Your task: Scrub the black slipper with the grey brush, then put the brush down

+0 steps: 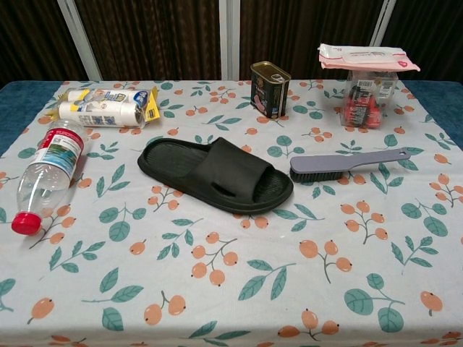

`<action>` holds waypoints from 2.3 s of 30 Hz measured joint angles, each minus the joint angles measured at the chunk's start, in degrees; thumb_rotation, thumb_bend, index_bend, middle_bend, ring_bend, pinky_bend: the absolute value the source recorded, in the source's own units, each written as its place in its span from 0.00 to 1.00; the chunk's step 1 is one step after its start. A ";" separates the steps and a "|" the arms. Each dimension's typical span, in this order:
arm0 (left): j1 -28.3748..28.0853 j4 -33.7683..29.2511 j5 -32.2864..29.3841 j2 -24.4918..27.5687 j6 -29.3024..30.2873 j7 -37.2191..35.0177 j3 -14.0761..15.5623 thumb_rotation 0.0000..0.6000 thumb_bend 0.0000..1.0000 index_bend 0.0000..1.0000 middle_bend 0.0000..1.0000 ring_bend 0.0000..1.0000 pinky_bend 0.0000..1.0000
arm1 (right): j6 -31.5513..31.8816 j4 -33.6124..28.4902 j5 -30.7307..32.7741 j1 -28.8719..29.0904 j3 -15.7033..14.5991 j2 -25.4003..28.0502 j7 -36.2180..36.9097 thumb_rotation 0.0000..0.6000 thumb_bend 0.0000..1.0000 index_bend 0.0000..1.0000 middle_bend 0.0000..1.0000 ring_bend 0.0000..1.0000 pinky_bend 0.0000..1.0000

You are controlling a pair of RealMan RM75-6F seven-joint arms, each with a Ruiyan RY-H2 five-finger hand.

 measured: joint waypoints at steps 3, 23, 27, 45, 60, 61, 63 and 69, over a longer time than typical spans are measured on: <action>-0.09 -0.06 -0.02 0.04 -0.49 0.01 0.20 1.00 0.16 0.15 0.18 0.10 0.15 | -4.81 -0.19 0.99 2.89 0.67 -0.31 -1.56 1.00 0.12 0.00 0.15 0.02 0.11; -1.32 0.23 -0.46 0.43 -3.54 -0.80 0.84 1.00 0.16 0.15 0.18 0.10 0.15 | -38.52 19.74 21.42 28.43 5.32 -20.61 -14.11 1.00 0.11 0.15 0.25 0.07 0.11; -1.38 0.45 -0.57 0.29 -3.65 -1.03 0.84 1.00 0.16 0.15 0.18 0.10 0.15 | -40.02 22.94 22.97 29.82 4.90 -22.91 -15.04 1.00 0.11 0.29 0.32 0.16 0.18; -0.60 1.55 -1.34 -0.24 -3.18 -2.24 1.08 1.00 0.16 0.16 0.18 0.10 0.15 | -44.27 32.62 26.75 34.86 4.44 -29.09 -13.93 1.00 0.13 0.61 0.56 0.49 0.59; -0.69 2.38 -0.86 -0.29 -2.29 -4.31 0.37 1.00 0.13 0.16 0.18 0.10 0.15 | -45.07 32.55 27.45 36.14 4.69 -29.26 -10.67 1.00 0.18 0.96 0.86 0.93 1.00; -0.87 2.41 -0.68 -0.27 -2.23 -4.33 0.22 1.00 0.13 0.16 0.17 0.10 0.15 | -44.83 32.40 27.30 36.11 4.76 -29.18 -10.34 1.00 0.18 0.99 0.89 0.95 1.00; -1.39 2.45 -0.12 -0.19 -2.24 -4.62 -0.03 1.00 0.13 0.16 0.18 0.10 0.15 | -43.89 31.86 26.72 35.93 4.99 -28.90 -9.42 1.00 0.19 1.00 0.92 0.99 1.00; -4.84 1.88 2.88 0.74 -3.68 -6.33 -1.05 1.00 0.14 0.16 0.18 0.10 0.15 | -39.82 28.31 22.80 35.17 5.75 -26.13 -6.46 1.00 0.22 1.00 0.97 1.00 1.00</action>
